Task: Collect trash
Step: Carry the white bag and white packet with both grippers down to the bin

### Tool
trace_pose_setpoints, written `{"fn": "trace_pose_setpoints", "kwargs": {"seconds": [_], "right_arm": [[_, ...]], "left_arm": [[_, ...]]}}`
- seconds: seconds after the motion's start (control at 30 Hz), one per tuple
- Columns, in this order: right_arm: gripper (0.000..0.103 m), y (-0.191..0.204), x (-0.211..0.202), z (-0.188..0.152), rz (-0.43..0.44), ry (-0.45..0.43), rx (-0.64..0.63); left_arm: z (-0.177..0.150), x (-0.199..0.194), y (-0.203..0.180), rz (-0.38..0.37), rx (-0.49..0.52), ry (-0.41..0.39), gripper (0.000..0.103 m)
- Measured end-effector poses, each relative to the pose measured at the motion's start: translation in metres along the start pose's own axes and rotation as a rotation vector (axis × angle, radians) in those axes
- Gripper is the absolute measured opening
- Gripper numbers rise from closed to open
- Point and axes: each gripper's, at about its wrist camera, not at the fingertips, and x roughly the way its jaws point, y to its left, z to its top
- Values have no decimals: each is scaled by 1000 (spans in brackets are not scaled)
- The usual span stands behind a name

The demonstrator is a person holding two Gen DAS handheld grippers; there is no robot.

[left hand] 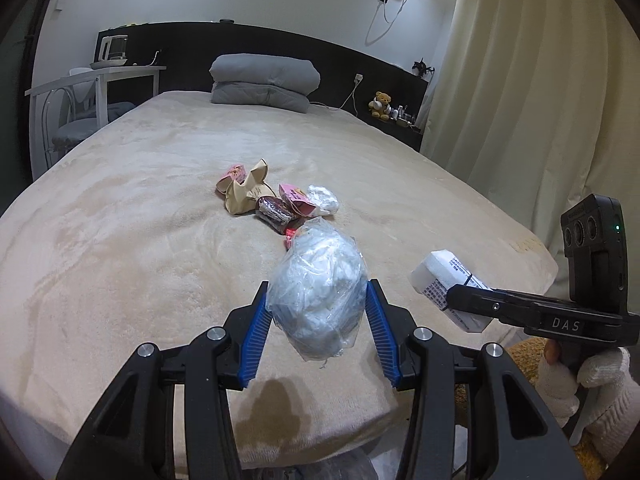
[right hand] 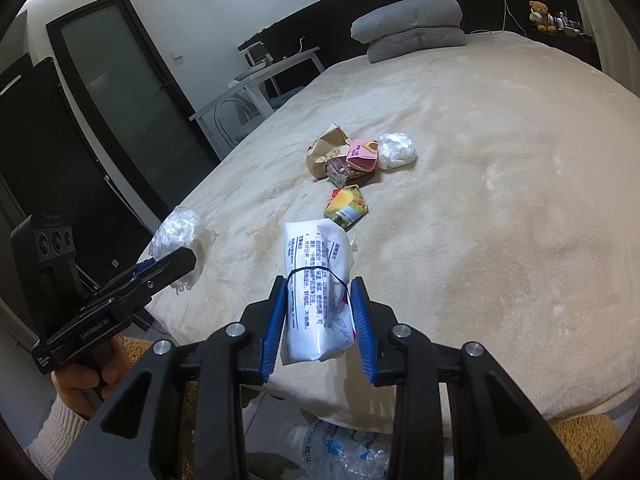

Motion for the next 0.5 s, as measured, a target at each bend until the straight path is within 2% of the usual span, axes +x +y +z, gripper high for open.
{"fn": "trace_pose_setpoints", "kwargs": {"seconds": [0.5], "right_arm": [[34,17,-33,-51,42,-2,28]], "left_arm": [[-49,-38,-42,-46,30,20,46]]}}
